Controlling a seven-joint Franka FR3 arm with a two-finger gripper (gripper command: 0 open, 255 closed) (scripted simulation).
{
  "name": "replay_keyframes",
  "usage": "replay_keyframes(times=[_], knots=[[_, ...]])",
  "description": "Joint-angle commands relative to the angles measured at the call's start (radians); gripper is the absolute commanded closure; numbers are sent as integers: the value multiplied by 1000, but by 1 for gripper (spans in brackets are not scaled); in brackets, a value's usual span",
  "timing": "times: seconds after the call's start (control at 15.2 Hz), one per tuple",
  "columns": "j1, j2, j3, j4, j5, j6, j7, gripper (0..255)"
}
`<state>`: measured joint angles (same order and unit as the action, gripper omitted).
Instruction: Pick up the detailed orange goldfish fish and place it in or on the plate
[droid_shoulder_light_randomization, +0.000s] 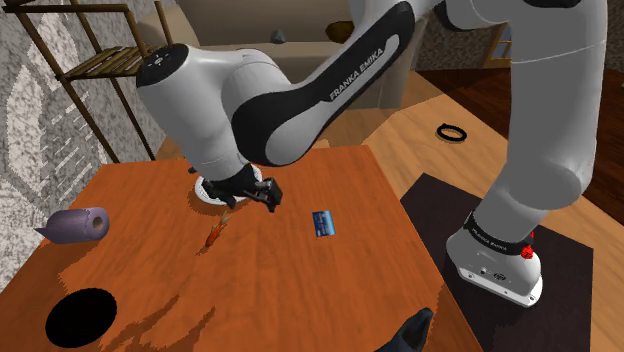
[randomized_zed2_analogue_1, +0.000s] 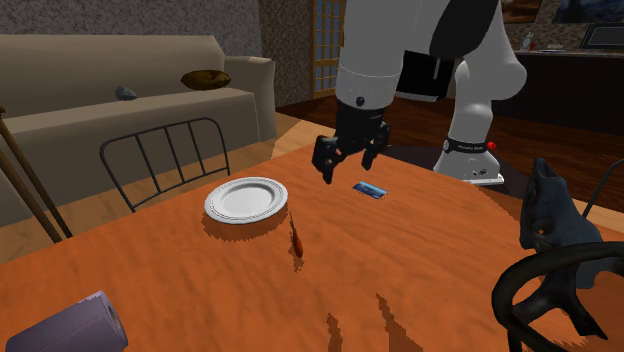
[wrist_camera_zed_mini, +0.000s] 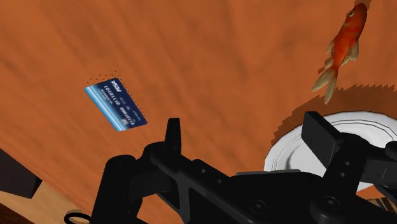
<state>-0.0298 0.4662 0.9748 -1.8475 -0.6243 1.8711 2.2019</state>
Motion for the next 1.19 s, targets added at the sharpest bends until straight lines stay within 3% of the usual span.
replay_keyframes(times=[0.0, 0.33, 0.59, 1.12], knots=[[94, 98, -63, 110, -54, -52, 67, 0], [291, 324, -192, 423, -130, -165, 155, 0], [448, 526, -281, 763, -163, -273, 168, 0], [410, 539, -292, 678, -181, -191, 193, 0]])
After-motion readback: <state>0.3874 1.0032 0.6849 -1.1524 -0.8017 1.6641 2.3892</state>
